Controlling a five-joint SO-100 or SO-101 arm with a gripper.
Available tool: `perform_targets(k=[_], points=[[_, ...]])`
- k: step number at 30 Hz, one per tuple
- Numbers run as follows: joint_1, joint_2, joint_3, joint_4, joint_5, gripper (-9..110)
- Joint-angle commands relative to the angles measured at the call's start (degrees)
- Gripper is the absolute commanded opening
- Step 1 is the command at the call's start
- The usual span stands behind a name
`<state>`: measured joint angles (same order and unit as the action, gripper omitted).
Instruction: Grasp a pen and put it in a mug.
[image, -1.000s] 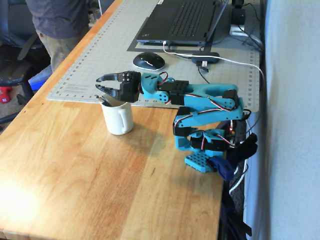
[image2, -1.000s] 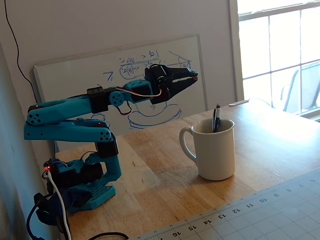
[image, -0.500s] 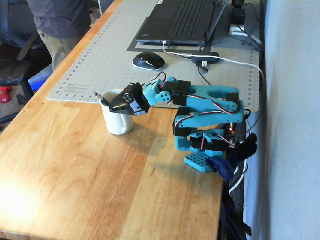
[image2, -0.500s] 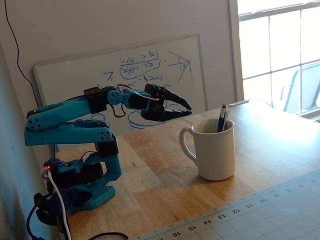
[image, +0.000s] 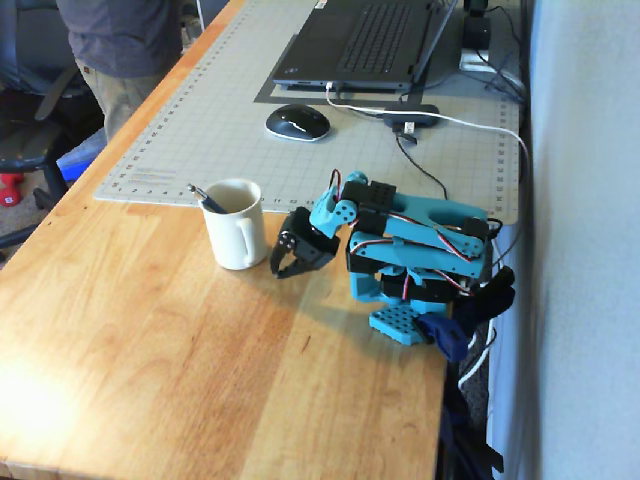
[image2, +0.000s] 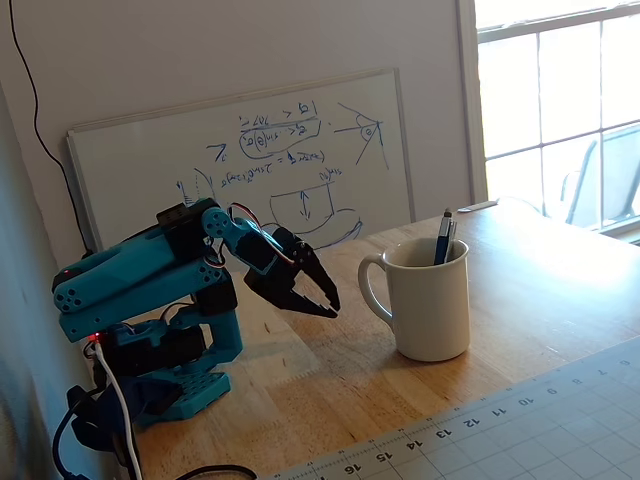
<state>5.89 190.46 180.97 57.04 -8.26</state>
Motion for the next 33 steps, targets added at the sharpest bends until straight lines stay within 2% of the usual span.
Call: perform_targets(k=[1, 7, 33], points=[[0.1, 1.0, -1.1, 1.6, -0.4, 1], [0.0, 1.6, -1.2, 10.8, 0.3, 1], [0.2, 1.3, -1.1, 9.2, 0.3, 1]])
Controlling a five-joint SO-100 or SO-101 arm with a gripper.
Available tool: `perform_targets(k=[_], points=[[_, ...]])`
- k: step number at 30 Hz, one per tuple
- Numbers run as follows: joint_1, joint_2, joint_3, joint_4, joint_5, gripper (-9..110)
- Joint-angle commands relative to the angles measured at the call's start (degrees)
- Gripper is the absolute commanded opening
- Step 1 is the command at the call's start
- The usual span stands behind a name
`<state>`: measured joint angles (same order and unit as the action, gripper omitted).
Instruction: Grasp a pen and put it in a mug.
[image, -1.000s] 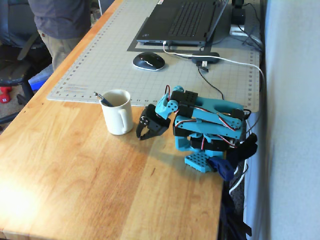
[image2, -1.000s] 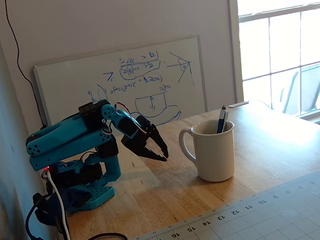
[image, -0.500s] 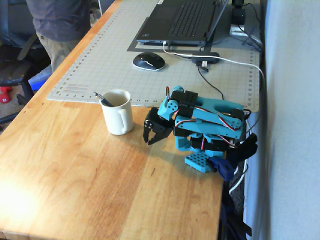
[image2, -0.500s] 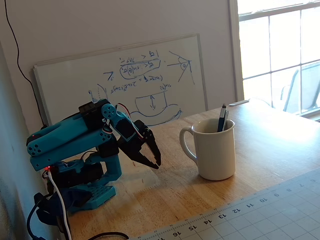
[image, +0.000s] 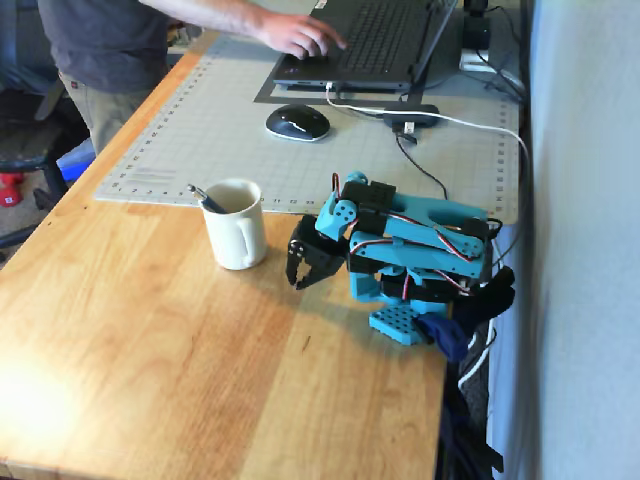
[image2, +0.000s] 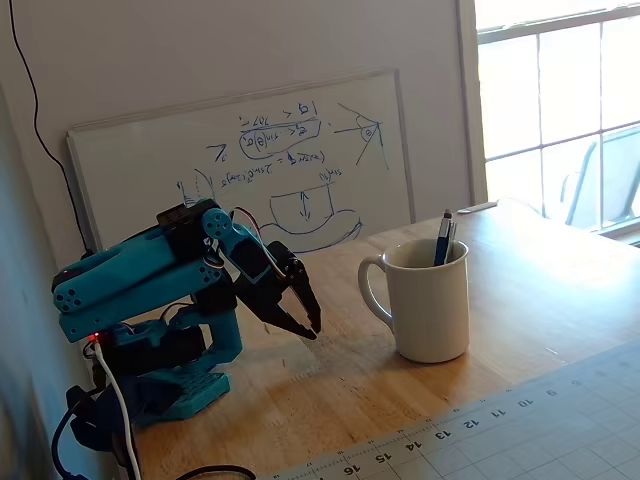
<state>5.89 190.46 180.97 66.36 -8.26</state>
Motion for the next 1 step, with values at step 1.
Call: perform_targets(k=[1], points=[[0.2, 1.3, -1.1, -0.1, 0.3, 1]])
